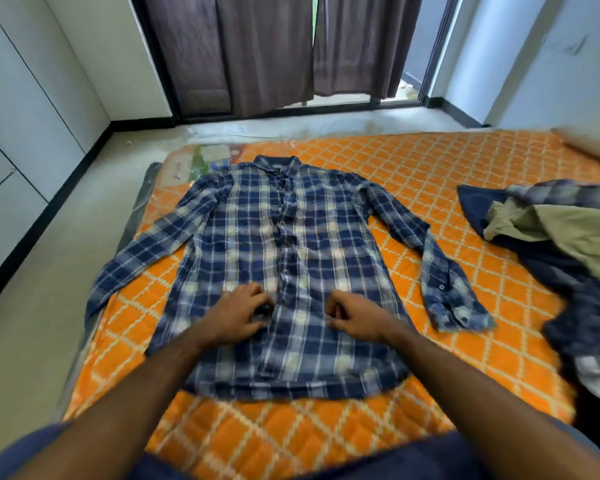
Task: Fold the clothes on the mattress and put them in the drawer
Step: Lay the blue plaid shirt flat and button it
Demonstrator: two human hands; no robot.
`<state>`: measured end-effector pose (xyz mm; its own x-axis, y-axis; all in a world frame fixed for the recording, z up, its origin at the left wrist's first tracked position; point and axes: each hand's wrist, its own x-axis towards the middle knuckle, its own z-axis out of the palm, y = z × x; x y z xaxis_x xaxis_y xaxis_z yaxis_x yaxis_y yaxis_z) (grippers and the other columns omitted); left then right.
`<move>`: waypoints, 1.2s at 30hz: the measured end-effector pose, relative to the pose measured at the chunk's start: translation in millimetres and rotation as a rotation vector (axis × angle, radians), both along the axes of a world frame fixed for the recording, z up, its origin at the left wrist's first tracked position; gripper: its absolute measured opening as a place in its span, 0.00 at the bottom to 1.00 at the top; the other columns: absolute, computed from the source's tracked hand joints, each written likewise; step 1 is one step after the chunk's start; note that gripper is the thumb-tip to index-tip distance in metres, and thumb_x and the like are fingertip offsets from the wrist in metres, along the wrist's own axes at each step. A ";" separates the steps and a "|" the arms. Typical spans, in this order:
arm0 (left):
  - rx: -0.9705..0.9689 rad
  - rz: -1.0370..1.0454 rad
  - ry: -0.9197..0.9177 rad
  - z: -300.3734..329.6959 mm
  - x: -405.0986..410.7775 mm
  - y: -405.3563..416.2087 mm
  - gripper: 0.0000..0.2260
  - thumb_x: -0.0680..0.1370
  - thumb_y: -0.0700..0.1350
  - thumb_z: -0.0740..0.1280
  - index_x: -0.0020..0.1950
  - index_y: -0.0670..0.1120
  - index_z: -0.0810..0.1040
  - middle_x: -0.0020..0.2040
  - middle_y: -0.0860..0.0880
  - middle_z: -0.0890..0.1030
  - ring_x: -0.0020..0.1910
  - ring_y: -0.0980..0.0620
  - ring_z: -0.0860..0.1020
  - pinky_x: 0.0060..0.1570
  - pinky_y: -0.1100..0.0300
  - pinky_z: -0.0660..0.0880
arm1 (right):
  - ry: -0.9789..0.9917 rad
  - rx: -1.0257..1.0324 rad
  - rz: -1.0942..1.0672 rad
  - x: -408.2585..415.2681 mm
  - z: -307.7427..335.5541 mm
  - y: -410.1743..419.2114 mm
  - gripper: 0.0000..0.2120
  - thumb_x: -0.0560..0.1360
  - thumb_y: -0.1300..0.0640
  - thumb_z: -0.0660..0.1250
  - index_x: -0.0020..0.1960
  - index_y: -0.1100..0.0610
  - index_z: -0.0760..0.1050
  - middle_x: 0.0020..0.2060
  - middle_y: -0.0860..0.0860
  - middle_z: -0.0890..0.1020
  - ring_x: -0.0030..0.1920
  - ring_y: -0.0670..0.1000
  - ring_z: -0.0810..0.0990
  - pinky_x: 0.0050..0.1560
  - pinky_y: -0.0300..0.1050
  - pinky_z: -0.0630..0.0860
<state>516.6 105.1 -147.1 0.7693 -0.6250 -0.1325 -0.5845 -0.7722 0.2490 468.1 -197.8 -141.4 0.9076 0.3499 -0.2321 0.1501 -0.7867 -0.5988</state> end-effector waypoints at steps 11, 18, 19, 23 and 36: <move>0.455 -0.187 0.086 33.8 -87.6 6.9 0.24 0.71 0.62 0.73 0.55 0.51 0.66 0.53 0.50 0.70 0.48 0.53 0.69 0.47 0.55 0.70 | -0.057 -0.376 0.235 -89.4 10.1 -12.8 0.27 0.70 0.42 0.74 0.63 0.47 0.67 0.56 0.49 0.68 0.56 0.52 0.67 0.53 0.55 0.71; 0.490 -0.090 -0.264 24.6 -118.7 -10.7 0.15 0.79 0.46 0.63 0.65 0.47 0.66 0.60 0.46 0.73 0.56 0.46 0.74 0.51 0.51 0.70 | -0.155 -0.526 0.315 -111.5 13.2 8.5 0.33 0.71 0.41 0.70 0.71 0.45 0.62 0.64 0.51 0.65 0.63 0.54 0.66 0.57 0.58 0.71; 0.502 -0.054 -0.261 22.4 -119.4 -11.5 0.16 0.79 0.45 0.63 0.65 0.47 0.66 0.60 0.46 0.73 0.56 0.45 0.75 0.51 0.51 0.70 | -0.181 -0.552 0.308 -112.8 12.8 10.9 0.32 0.72 0.42 0.69 0.72 0.46 0.62 0.65 0.52 0.66 0.63 0.54 0.66 0.57 0.58 0.72; 0.468 0.030 -0.219 12.1 -119.6 -9.4 0.15 0.79 0.41 0.64 0.65 0.47 0.68 0.61 0.47 0.74 0.58 0.46 0.74 0.51 0.52 0.74 | -0.296 -0.556 0.199 -113.6 8.3 19.1 0.20 0.82 0.57 0.61 0.73 0.51 0.63 0.64 0.55 0.71 0.62 0.58 0.71 0.57 0.56 0.73; 0.413 -0.039 0.695 41.2 -126.0 -18.3 0.13 0.72 0.32 0.58 0.42 0.48 0.77 0.36 0.51 0.76 0.33 0.54 0.73 0.34 0.58 0.73 | 0.384 -0.488 0.221 -101.4 22.1 22.0 0.22 0.78 0.68 0.58 0.71 0.59 0.74 0.65 0.57 0.79 0.61 0.60 0.79 0.59 0.48 0.76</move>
